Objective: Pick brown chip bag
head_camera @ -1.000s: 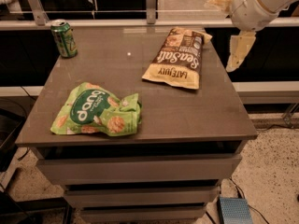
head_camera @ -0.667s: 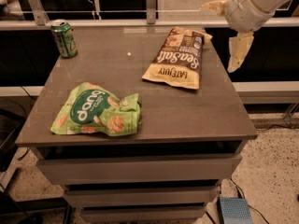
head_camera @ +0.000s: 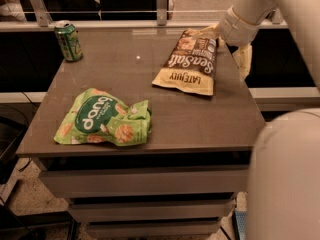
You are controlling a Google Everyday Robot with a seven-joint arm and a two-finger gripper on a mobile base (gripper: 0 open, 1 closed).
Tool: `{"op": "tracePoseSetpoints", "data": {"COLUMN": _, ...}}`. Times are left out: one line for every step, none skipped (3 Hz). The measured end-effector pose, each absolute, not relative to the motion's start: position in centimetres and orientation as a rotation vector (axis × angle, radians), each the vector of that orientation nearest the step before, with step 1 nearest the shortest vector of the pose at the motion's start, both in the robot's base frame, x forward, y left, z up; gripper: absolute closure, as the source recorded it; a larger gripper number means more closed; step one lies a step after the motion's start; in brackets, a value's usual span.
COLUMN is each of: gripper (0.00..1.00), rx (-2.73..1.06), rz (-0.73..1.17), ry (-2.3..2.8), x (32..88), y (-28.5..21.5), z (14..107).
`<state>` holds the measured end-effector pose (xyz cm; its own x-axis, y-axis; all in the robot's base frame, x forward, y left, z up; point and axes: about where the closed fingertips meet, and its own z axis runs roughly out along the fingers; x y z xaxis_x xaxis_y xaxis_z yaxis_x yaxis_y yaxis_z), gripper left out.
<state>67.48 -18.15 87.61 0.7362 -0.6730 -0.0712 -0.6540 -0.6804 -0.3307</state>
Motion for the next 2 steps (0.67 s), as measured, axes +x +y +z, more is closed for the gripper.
{"op": "tracePoseSetpoints", "data": {"gripper": 0.0, "rx": -2.62, "rz": -0.007, "ry": 0.808, "x": 70.4, "y": -16.2, "z": 84.6}}
{"op": "tracePoseSetpoints", "data": {"gripper": 0.0, "rx": -2.605, "rz": 0.025, "ry": 0.635, "x": 71.8, "y": -13.1, "z": 83.6}}
